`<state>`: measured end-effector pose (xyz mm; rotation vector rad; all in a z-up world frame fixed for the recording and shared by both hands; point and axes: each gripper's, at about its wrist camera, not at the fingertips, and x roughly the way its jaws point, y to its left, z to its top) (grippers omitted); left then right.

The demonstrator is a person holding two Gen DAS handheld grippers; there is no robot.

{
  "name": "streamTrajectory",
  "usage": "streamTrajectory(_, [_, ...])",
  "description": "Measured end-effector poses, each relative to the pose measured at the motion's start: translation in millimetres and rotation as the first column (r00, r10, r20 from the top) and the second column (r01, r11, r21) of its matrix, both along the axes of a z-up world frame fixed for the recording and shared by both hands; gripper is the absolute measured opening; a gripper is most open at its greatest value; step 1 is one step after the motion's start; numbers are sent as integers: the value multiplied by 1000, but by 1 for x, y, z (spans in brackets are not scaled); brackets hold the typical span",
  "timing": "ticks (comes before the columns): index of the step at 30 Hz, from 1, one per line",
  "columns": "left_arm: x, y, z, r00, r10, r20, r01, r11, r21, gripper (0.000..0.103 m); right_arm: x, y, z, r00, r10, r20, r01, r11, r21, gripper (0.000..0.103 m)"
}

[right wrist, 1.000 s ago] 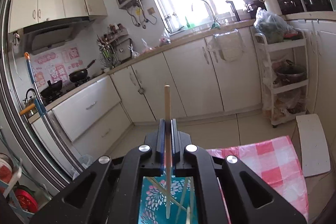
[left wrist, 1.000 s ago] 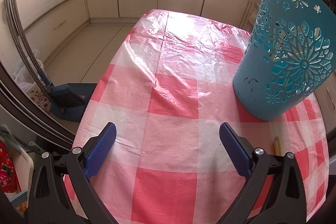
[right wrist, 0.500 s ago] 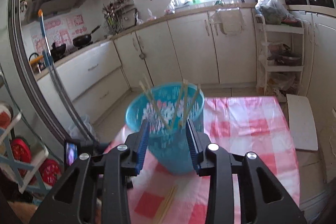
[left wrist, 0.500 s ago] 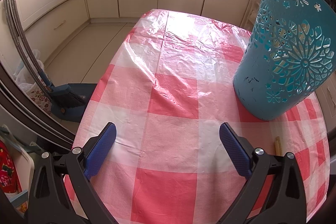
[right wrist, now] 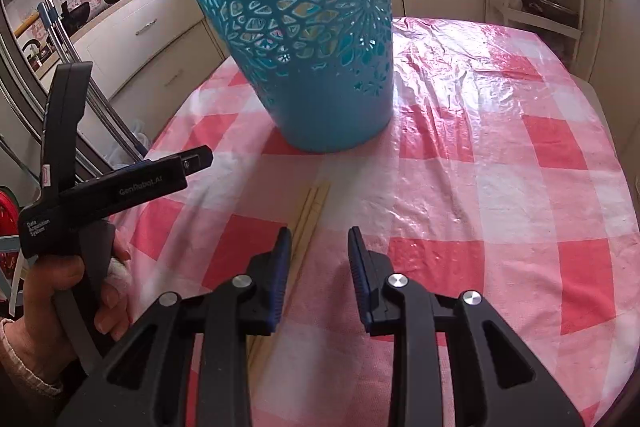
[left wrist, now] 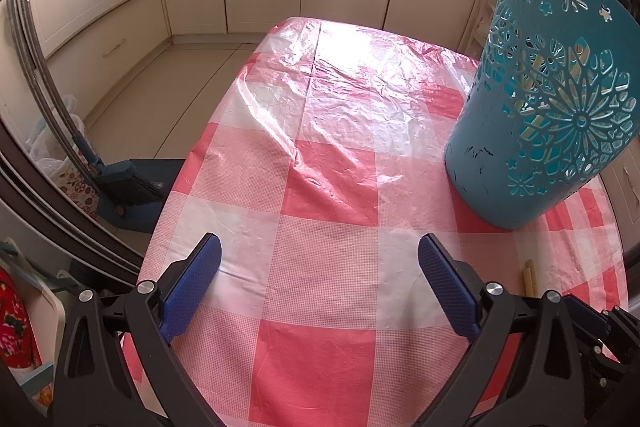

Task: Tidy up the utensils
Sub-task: 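Move the open right tool back beside the loose sticks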

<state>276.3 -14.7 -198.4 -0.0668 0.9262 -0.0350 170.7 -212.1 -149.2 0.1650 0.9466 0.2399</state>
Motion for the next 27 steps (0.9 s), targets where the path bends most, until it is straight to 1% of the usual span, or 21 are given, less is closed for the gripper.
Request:
streamTrajectory(7, [0, 0, 0, 1000, 0, 0, 0, 1000, 0, 95, -4, 3, -3, 1000, 10, 6, -9, 996, -85, 28])
streamTrajectory(8, [0, 0, -1, 1000, 0, 0, 0, 1000, -2, 95, -4, 2, -5, 1000, 6, 1, -6, 995, -96, 27])
streamTrajectory(9, [0, 0, -1, 1000, 0, 0, 0, 1000, -1, 95, -4, 0, -5, 1000, 5, 0, -5, 995, -96, 24])
streamTrajectory(13, [0, 0, -1, 1000, 0, -1, 0, 1000, 2, 95, -1, 0, -5, 1000, 7, -4, -8, 995, -103, 24])
streamTrajectory(16, [0, 0, -1, 1000, 0, -1, 0, 1000, 4, 95, -1, -3, -3, 1000, -6, -5, 5, 999, -44, 24])
streamTrajectory(19, [0, 0, -1, 1000, -1, -2, 1, 1000, 8, 95, 1, 0, -2, 1000, 1, 2, -1, 999, -33, 24])
streamTrajectory(21, [0, 0, -1, 1000, -1, -2, 1, 1000, 7, 95, 3, 6, -5, 1000, 14, -8, -14, 999, -48, 24])
streamTrajectory(25, [0, 0, -1, 1000, -1, -2, 1, 1000, 9, 95, 5, 14, -5, 999, 31, 9, -30, 995, -100, 24])
streamTrajectory(27, [0, 0, -1, 1000, -1, -1, 1, 1000, 6, 95, 5, 16, -5, 999, 52, 10, -51, 990, -128, 22])
